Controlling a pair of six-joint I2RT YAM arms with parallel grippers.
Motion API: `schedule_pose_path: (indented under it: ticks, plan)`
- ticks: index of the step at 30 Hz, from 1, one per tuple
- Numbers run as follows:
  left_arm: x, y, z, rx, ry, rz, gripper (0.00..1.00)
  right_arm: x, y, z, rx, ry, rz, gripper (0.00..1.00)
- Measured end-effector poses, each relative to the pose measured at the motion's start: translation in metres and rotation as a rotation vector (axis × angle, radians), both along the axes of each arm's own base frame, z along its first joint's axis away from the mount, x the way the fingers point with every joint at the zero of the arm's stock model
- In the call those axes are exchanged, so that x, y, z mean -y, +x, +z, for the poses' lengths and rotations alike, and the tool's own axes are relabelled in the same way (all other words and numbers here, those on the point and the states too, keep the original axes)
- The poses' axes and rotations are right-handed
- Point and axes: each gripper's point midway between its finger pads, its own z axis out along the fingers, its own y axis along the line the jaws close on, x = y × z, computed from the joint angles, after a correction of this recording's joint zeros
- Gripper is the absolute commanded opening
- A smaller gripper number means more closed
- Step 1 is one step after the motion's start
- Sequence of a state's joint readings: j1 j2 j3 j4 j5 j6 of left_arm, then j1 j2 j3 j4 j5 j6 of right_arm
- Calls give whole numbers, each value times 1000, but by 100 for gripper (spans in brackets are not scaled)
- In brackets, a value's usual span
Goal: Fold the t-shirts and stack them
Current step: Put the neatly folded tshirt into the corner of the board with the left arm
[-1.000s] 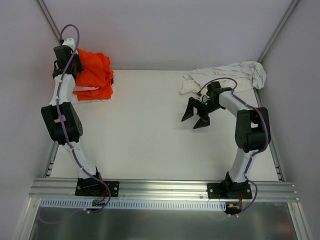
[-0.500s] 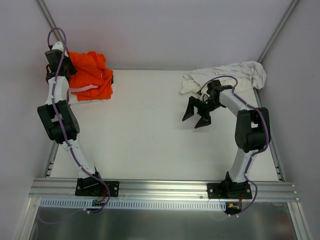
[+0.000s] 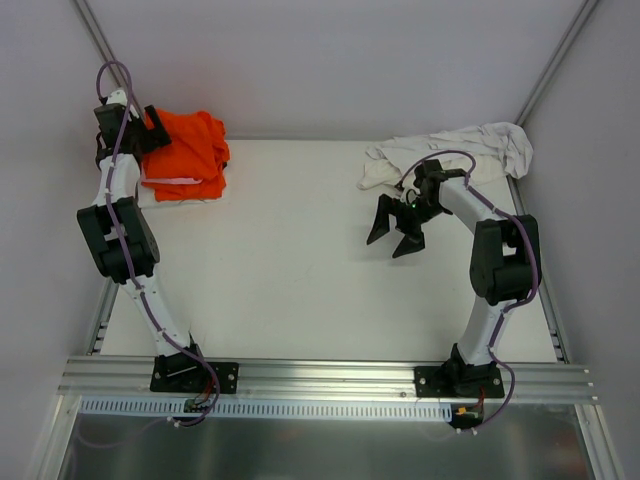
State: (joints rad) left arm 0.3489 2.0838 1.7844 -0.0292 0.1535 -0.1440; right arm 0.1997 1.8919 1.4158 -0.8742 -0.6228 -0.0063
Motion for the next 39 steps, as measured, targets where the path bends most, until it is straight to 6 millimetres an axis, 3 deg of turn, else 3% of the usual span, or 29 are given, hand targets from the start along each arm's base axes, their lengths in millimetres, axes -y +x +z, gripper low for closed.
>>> schedule_pose_path:
  ticks: [14,18,22,23,24,25,26,28,31,32,33,34,35,39]
  plan:
    - [-4,1,14,31,23,20,99,0,0,1,14,-3,-3,99]
    - [-2,-6,46,76,40,19,99,-1,2,1,29,5,-20,99]
    - [8,-26,104,154,58,9,99,-5,4,-4,36,24,-41,100]
    - [12,-33,119,179,61,1,94,-7,4,-5,35,29,-46,99]
    - [21,-41,138,215,54,-20,82,-8,5,-6,37,33,-50,100]
    - [30,-50,153,244,45,-48,30,-10,6,-6,39,40,-53,99]
    - [38,-57,166,268,29,-70,0,-12,8,-6,46,46,-55,99]
    - [50,-66,188,311,23,-111,0,-17,11,-5,57,63,-54,99]
    - [59,-67,191,317,-16,-147,0,-24,13,-7,59,78,-46,100]
    - [61,-63,184,297,-38,-157,15,-25,13,-8,57,79,-43,99]
    - [61,-58,177,279,-57,-161,39,-27,12,-9,55,80,-41,99]
    - [61,-51,169,263,-77,-168,57,-28,12,-9,54,81,-38,99]
    - [62,-43,157,235,-107,-177,98,-28,12,-9,55,82,-37,99]
    - [64,-16,111,138,-194,-192,99,-30,13,-10,62,87,-38,100]
